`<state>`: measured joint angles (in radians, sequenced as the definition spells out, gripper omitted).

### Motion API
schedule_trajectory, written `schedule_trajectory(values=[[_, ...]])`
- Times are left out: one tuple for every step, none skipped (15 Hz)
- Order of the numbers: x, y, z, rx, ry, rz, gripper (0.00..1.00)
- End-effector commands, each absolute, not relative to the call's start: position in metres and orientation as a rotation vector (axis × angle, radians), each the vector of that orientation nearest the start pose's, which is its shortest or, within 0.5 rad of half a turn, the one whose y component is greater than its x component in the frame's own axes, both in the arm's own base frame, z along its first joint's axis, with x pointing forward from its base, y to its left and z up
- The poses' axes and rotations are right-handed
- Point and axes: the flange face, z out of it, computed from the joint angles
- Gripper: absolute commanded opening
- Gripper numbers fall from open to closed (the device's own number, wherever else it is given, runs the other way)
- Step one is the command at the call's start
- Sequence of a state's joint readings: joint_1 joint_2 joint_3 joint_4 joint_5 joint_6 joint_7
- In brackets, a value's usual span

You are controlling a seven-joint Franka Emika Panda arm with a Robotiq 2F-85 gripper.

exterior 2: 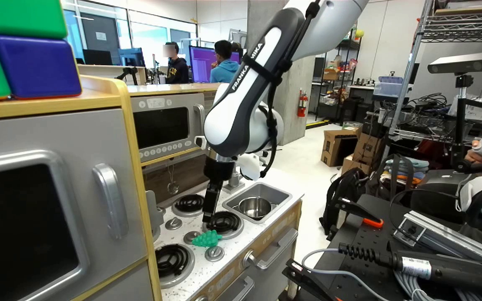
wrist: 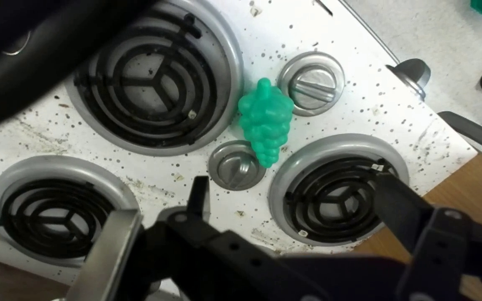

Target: Pick up the green grapes from the stove and put them inside the silver pot in the sink

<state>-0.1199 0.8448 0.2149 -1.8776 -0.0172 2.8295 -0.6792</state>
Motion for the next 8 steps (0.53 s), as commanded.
schedule_trajectory(values=[[0.644,0.062,0.051,-2.863,-1.020,-0.123,1.00],[0.646,0.064,0.044,-2.858,-1.053,-0.070,1.00],[0.646,0.064,0.037,-2.857,-1.162,0.032,1.00],[0.648,0.065,0.031,-2.865,-1.227,0.078,1.00],[0.650,0.065,0.028,-2.875,-1.293,0.123,1.00],[0.654,0.067,0.023,-2.883,-1.385,0.155,1.00],[0.656,0.070,0.019,-2.887,-1.465,0.105,1.00],[0.659,0.072,0.013,-2.888,-1.529,0.035,1.00]])
